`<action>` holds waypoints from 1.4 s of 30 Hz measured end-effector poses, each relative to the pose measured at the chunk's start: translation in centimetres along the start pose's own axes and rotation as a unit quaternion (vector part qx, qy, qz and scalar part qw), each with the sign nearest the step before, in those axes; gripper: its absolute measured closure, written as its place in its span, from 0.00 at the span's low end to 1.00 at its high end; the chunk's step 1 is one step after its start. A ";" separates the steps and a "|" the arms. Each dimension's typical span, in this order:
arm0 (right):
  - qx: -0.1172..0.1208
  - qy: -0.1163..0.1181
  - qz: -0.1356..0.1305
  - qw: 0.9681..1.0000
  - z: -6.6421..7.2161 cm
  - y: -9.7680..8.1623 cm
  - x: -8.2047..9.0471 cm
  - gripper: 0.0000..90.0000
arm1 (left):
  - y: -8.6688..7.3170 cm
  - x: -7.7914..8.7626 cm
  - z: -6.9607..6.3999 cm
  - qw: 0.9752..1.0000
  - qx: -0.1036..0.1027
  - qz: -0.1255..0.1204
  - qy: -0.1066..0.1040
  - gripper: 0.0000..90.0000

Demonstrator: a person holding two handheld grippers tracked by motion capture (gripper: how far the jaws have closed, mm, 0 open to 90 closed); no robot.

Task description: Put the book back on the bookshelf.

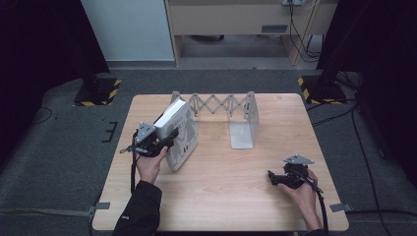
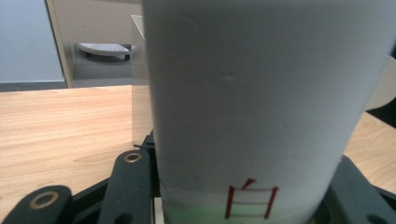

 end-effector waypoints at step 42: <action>0.001 0.001 0.000 1.000 0.0 0.0 0.0 0.09 | -0.5 -3.6 -0.8 0.998 -0.016 -0.029 0.046 0.56</action>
Point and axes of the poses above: each handheld gripper's, and its own axes: x roughly backward along the jaws, y roughly out of its top, z roughly to its left, the point moved 2 cm from there along -x, roughly forward along the jaws, and after that the axes turned 4 degrees about -x, right-handed, at the moved point
